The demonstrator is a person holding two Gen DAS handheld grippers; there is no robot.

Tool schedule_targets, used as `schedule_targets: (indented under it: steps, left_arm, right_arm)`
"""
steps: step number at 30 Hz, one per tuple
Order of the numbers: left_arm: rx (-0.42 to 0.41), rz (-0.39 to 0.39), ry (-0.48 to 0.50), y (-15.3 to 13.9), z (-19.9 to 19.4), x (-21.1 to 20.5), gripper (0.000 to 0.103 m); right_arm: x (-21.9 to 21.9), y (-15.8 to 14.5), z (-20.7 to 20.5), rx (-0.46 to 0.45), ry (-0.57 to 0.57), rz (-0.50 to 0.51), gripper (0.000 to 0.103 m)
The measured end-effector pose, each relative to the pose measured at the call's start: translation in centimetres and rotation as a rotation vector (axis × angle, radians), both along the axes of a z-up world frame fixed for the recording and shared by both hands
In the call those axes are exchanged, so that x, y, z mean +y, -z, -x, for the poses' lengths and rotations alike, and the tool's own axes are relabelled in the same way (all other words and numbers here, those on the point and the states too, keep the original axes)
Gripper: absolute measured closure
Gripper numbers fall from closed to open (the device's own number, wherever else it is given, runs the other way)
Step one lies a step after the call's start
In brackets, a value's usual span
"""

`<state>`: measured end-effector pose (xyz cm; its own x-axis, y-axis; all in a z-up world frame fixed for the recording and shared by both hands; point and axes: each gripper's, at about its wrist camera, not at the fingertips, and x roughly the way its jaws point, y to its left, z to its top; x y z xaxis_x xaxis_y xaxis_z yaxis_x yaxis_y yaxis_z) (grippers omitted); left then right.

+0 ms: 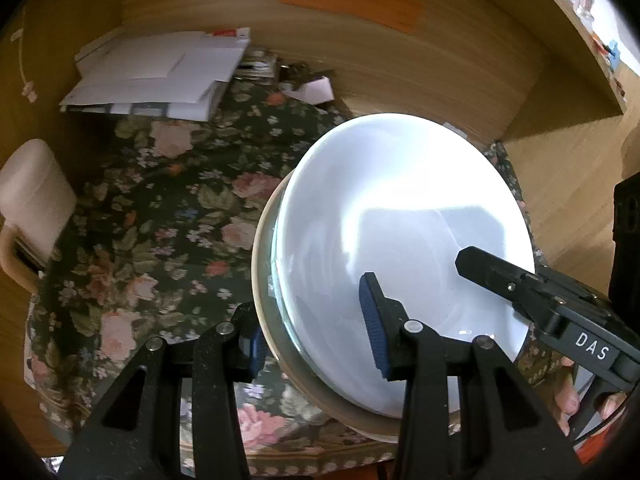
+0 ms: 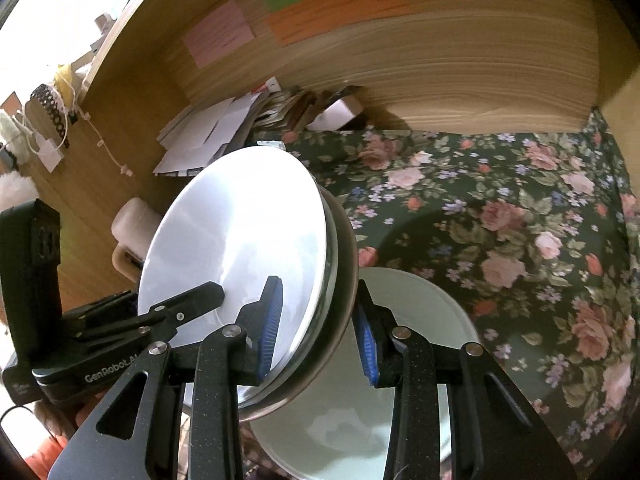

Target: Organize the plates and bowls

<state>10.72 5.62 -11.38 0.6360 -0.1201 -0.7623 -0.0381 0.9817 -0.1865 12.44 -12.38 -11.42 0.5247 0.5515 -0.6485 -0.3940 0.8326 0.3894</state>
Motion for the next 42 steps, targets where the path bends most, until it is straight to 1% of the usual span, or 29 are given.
schedule_targets:
  steps: [8, 14, 27, 31, 34, 38, 41, 42]
  left_arm:
    - [0.016, -0.004, 0.039, 0.6, -0.2, -2.5, 0.062]
    - [0.047, -0.002, 0.056, 1.6, -0.3, -3.6, 0.062]
    - [0.126, -0.010, 0.067, 4.3, -0.8, -4.7, 0.062]
    - [0.127, -0.018, 0.059, 4.4, -1.0, -4.8, 0.062]
    - [0.134, -0.007, 0.060, 4.6, -1.1, -4.6, 0.062]
    - [0.130, -0.009, 0.069, 4.7, -1.0, -4.6, 0.062]
    - [0.107, -0.022, 0.055, 4.5, -0.8, -4.5, 0.062]
    - [0.094, -0.032, 0.049, 4.2, -0.6, -4.5, 0.062]
  right_arm:
    - [-2.5, 0.7, 0.6, 0.016, 0.029, 0.002, 0.072]
    - [-3.8, 2.2, 0.8, 0.057, 0.041, 0.005, 0.072]
    - [-4.5, 4.8, 0.2, 0.136, 0.042, 0.001, 0.072]
    - [-4.5, 4.8, 0.2, 0.127, 0.039, 0.005, 0.072]
    - [-4.4, 4.8, 0.2, 0.119, 0.034, 0.008, 0.071]
    - [-4.5, 4.9, 0.1, 0.127, 0.022, -0.007, 0.069]
    - [-4.6, 4.8, 0.1, 0.129, 0.023, -0.014, 0.069]
    - [-4.8, 4.4, 0.2, 0.110, 0.031, -0.011, 0.069]
